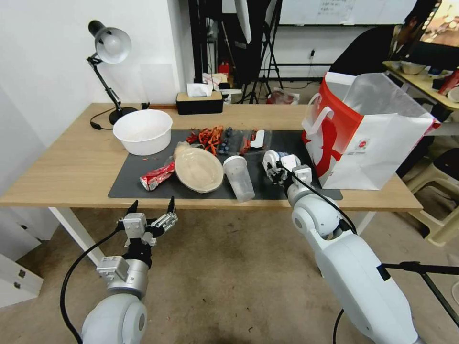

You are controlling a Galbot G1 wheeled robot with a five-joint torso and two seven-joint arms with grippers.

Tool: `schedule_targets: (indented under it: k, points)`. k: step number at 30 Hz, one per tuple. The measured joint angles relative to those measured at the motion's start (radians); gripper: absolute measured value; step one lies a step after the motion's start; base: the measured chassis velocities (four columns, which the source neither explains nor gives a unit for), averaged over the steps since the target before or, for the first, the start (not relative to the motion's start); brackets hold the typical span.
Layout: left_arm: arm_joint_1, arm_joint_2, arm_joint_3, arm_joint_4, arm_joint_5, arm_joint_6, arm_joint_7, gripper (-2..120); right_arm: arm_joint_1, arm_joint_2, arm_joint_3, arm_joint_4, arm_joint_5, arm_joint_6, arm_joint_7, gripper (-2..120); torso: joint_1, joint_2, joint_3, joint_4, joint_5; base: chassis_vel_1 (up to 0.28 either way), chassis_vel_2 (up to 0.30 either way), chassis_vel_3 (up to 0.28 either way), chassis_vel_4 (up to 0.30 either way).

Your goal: Pick up the trash from the table and place it into the takeout bag.

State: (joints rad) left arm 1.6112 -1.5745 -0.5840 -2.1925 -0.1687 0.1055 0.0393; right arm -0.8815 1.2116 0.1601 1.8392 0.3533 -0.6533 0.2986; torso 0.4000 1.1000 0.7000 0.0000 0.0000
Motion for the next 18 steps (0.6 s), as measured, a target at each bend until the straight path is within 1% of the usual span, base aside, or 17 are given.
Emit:
schedule_targets:
  k: [1, 2, 4, 7, 10, 12, 13, 14, 16, 17, 18]
  points:
    - [0.0, 0.0, 0.0, 0.0, 0.0, 0.0, 0.0, 100, 0.0, 0.0, 0.0, 0.0, 0.0, 0.0, 0.0, 41, 0.0, 0.0, 0.0, 0.0, 0.0, 0.0, 0.0, 0.0, 0.0]
    - [0.0, 0.0, 0.0, 0.001, 0.001, -0.002, 0.0, 100, -0.005, 0.0, 0.002, 0.004, -0.001, 0.0, -0.001, 37, 0.0, 0.0, 0.0, 0.0, 0.0001, 0.0, 0.0, 0.0, 0.0]
    - [0.001, 0.002, 0.0, 0.004, 0.002, -0.008, 0.0, 100, -0.026, 0.0, 0.016, 0.039, -0.002, -0.012, -0.007, 25, 0.0, 0.0, 0.0, -0.0001, 0.0002, 0.0, 0.0, 0.0, 0.0]
    - [0.001, 0.002, 0.0, 0.004, 0.002, -0.009, -0.001, 100, -0.032, -0.001, 0.02, 0.05, -0.002, -0.012, -0.008, 25, 0.0, 0.0, 0.0, 0.0, 0.0002, 0.0, 0.0, 0.0, 0.0]
    - [0.003, 0.002, 0.001, 0.004, 0.003, -0.011, -0.001, 100, -0.056, -0.013, 0.044, 0.109, -0.001, -0.012, -0.02, 25, 0.0, 0.0, 0.0, 0.0, 0.0001, 0.0, 0.0, 0.0, 0.0]
    - [0.004, 0.002, 0.001, 0.004, 0.003, -0.012, -0.001, 100, -0.06, -0.016, 0.05, 0.121, 0.0, -0.012, -0.025, 25, 0.0, 0.0, 0.0, 0.0, 0.0001, 0.0, 0.0, 0.0, 0.0]
    - [0.004, 0.002, 0.001, 0.004, 0.003, -0.012, -0.002, 100, -0.075, -0.031, 0.069, 0.161, 0.009, -0.004, -0.044, 25, 0.0, 0.0, 0.0, 0.0, 0.0002, 0.0, 0.0, 0.0, 0.0]
    - [0.004, 0.002, 0.001, 0.004, 0.003, -0.012, -0.002, 100, -0.075, -0.031, 0.069, 0.161, 0.009, -0.004, -0.044, 25, 0.0, 0.0, 0.0, 0.0, 0.0002, 0.0, 0.0, 0.0, 0.0]
    - [0.004, 0.002, 0.001, 0.004, 0.003, -0.012, -0.002, 100, -0.089, -0.05, 0.098, 0.205, 0.049, 0.036, -0.074, 25, 0.0, 0.0, 0.0, -0.0001, 0.0001, 0.0, 0.0, 0.0, 0.0]
    - [0.004, 0.002, 0.001, 0.005, 0.003, -0.012, -0.002, 100, -0.093, -0.065, 0.126, 0.233, 0.108, 0.094, -0.11, 25, 0.0, 0.0, 0.0, -0.0003, 0.0002, 0.0, 0.0, 0.0, 0.0]
    - [0.004, 0.002, 0.001, 0.005, 0.003, -0.012, -0.002, 100, -0.093, -0.065, 0.126, 0.233, 0.108, 0.094, -0.11, 25, 0.0, 0.0, 0.0, -0.0003, 0.0002, 0.0, 0.0, 0.0, 0.0]
